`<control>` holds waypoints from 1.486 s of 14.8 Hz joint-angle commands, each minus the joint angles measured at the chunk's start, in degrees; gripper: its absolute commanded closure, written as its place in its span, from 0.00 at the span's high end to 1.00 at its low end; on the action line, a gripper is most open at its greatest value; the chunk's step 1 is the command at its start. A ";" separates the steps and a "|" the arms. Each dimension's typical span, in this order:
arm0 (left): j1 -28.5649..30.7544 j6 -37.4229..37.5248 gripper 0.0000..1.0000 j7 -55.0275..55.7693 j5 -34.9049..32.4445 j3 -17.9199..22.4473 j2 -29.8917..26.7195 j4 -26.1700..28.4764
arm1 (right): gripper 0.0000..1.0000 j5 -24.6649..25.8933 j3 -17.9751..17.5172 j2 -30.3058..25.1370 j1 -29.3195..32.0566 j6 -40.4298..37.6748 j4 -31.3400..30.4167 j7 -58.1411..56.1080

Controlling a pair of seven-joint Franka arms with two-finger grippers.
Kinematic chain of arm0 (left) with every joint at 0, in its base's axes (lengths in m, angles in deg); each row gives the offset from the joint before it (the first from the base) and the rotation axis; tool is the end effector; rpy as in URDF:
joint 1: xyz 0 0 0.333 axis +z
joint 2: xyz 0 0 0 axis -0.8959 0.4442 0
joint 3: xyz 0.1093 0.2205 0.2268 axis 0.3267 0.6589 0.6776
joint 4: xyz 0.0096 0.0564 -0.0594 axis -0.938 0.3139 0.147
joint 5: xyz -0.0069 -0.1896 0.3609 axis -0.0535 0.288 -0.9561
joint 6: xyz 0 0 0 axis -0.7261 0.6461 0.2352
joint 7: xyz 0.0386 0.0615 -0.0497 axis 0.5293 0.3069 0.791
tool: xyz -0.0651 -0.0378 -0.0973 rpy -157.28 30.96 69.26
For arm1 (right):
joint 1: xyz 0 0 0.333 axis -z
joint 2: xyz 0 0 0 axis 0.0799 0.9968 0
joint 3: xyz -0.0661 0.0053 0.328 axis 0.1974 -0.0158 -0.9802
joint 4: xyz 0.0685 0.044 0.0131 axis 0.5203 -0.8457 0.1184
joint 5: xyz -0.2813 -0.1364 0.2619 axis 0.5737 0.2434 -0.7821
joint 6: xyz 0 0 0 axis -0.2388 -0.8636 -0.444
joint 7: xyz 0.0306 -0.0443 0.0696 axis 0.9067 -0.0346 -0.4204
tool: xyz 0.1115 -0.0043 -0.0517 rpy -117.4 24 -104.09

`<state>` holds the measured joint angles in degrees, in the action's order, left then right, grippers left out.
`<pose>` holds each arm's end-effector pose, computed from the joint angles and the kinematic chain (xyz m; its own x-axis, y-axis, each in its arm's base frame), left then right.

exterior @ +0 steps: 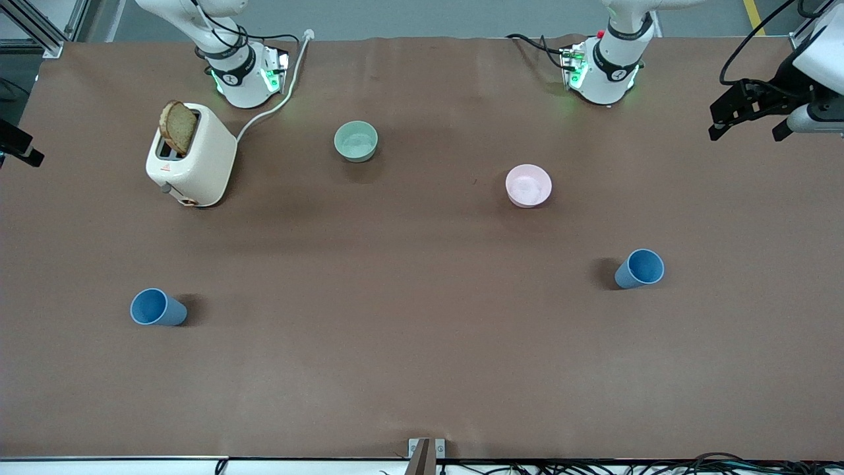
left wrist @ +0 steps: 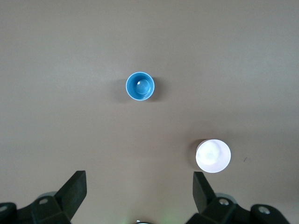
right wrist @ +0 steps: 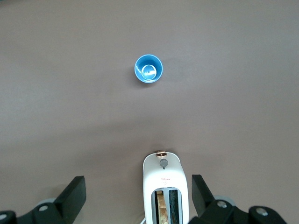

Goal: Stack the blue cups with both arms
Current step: 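Reach the left gripper down to the blue cup and grasp it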

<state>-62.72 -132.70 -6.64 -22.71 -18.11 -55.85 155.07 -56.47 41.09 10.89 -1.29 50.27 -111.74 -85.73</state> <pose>0.5116 -0.0573 0.6728 0.9988 -0.0371 0.0318 -0.0370 -0.9993 -0.0047 0.5488 -0.0738 0.6813 0.9869 -0.1607 0.0122 -0.1607 -0.9870 -0.0024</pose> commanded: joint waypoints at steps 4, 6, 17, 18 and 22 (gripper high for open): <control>0.49 -0.70 1.00 -0.81 -0.76 1.31 4.36 -1.62 | 1.00 0.70 -0.23 -0.87 0.05 0.51 -0.86 0.14; 3.03 -6.22 1.00 -0.81 -0.76 1.58 9.10 -1.63 | 1.00 0.61 -0.23 -0.87 0.14 0.42 -0.86 0.14; 4.36 -44.57 1.00 0.24 -3.92 1.31 26.95 19.82 | 1.00 0.52 -0.23 -0.78 0.14 0.51 -0.86 0.14; 4.54 -45.18 1.00 -0.19 -4.19 1.22 28.36 19.39 | 1.00 0.43 -0.23 -0.78 0.14 0.69 -0.86 0.14; 4.19 -47.21 0.67 0.15 -4.19 1.14 32.41 18.68 | 1.00 -0.09 -0.31 3.33 -0.39 4.71 -1.82 -0.03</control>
<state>-58.37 -179.52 -6.94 -25.72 -16.73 -24.47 174.89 -56.53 40.98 11.53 -1.36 51.94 -112.49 -85.73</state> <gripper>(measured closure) 0.062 0.000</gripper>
